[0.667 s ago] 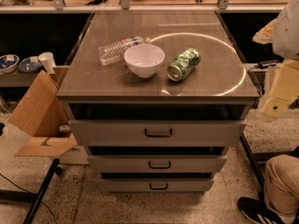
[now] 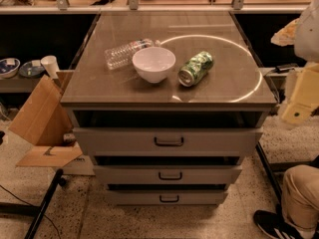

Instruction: Open middle drawer

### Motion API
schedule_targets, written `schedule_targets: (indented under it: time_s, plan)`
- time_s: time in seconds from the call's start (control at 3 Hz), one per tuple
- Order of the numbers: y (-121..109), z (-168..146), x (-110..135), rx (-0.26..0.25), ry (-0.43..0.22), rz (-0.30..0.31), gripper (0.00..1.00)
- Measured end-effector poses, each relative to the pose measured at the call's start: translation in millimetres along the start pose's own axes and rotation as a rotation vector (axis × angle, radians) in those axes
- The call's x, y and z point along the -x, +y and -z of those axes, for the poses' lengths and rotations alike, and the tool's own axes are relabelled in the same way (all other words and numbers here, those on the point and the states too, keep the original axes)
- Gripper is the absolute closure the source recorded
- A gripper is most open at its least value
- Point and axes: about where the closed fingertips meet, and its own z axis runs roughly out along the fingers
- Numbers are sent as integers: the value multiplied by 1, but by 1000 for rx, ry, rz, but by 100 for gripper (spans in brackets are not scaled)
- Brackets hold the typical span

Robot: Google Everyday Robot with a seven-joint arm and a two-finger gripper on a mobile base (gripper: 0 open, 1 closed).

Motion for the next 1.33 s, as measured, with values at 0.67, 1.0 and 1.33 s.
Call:
schedule_targets:
  time_s: [0.67, 1.0, 1.33]
  plan:
    - [21, -2, 0, 23, -60, 30, 0]
    - [55, -19, 11, 47, -98, 53, 0]
    - [82, -45, 20, 69, -125, 48, 0]
